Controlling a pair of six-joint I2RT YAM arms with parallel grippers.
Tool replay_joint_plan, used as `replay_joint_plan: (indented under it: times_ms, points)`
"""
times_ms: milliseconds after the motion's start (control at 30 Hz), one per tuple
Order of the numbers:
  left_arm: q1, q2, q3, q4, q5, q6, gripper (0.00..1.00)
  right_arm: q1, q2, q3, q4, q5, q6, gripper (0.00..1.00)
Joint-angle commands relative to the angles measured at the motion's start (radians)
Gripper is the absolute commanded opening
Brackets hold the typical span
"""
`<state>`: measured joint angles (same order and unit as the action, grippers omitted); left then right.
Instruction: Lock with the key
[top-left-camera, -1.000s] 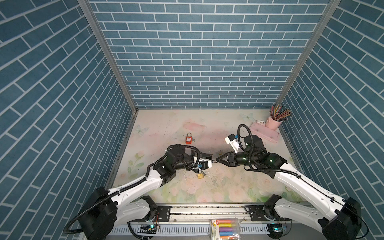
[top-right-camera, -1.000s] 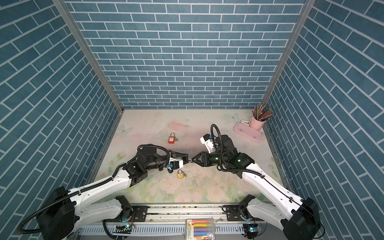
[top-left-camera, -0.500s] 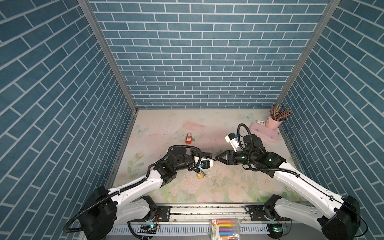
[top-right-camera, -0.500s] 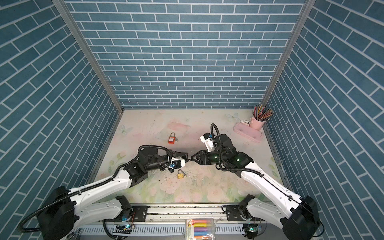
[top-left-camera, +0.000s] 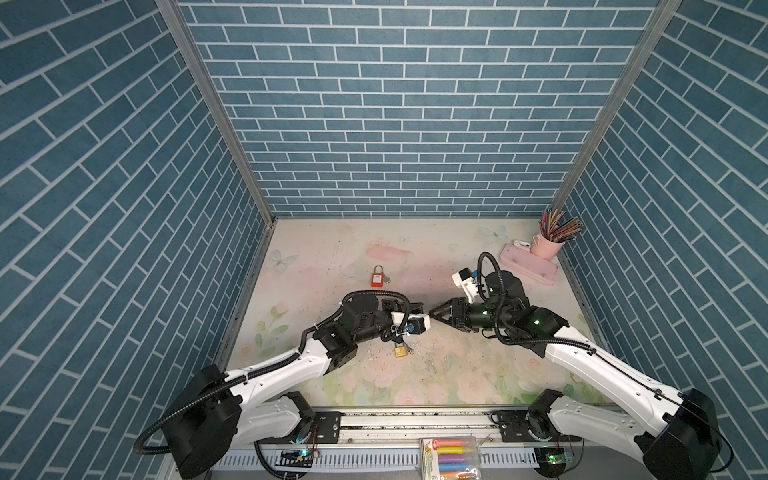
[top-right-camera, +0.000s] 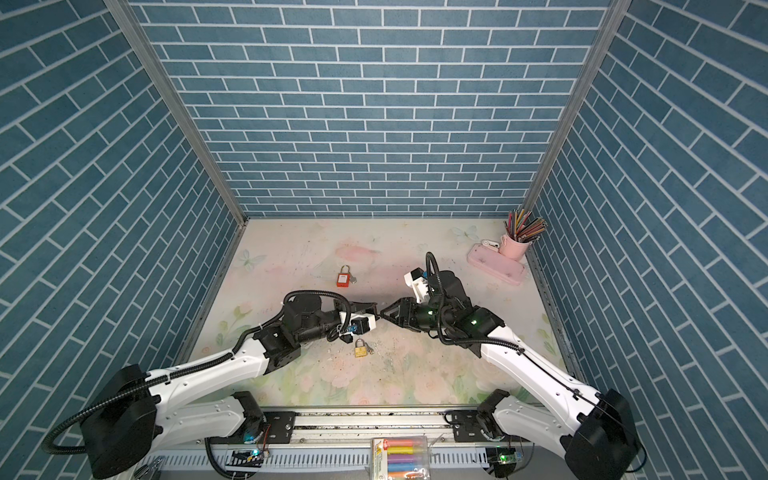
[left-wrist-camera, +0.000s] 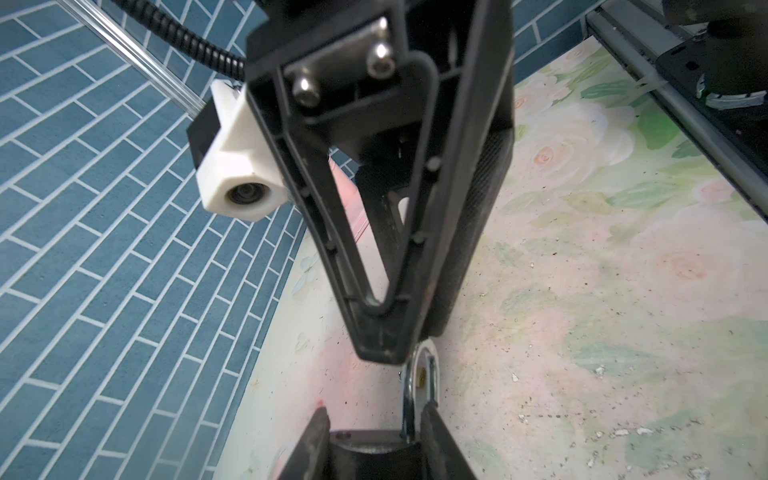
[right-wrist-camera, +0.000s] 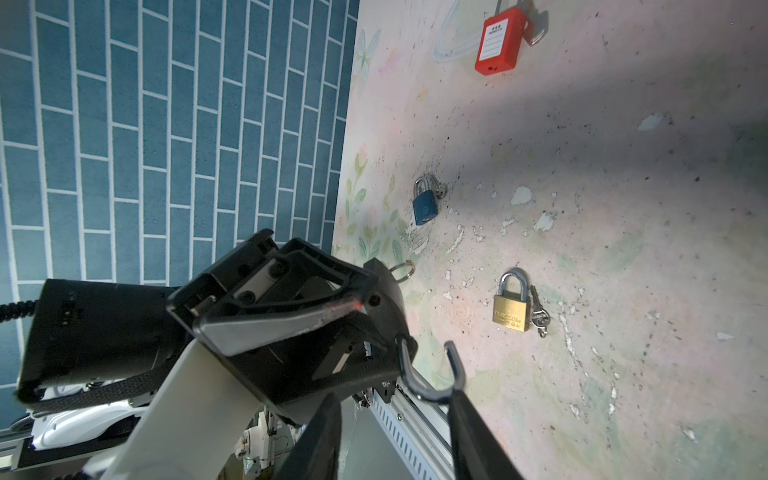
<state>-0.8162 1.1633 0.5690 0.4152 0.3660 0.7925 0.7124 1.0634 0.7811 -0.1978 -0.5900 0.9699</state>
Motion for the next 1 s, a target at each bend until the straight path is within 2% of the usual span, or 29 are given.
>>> replay_joint_plan:
  times_ms: [0,433,700,967]
  points:
    - [-0.008,-0.001,0.012,0.054,-0.014,-0.001,0.00,0.004,0.016,-0.010,0.047,-0.046,0.052,0.43]
    - [-0.014,-0.005,0.006,0.066,-0.035,-0.001,0.00,0.005,0.025,-0.005,0.061,-0.060,0.058,0.41]
    - [-0.015,-0.001,0.000,0.079,-0.063,-0.005,0.00,0.004,-0.025,0.037,-0.070,0.040,0.013,0.44]
    - [-0.014,0.014,0.003,0.086,-0.085,-0.003,0.00,0.019,-0.018,0.040,-0.004,-0.028,0.036,0.44]
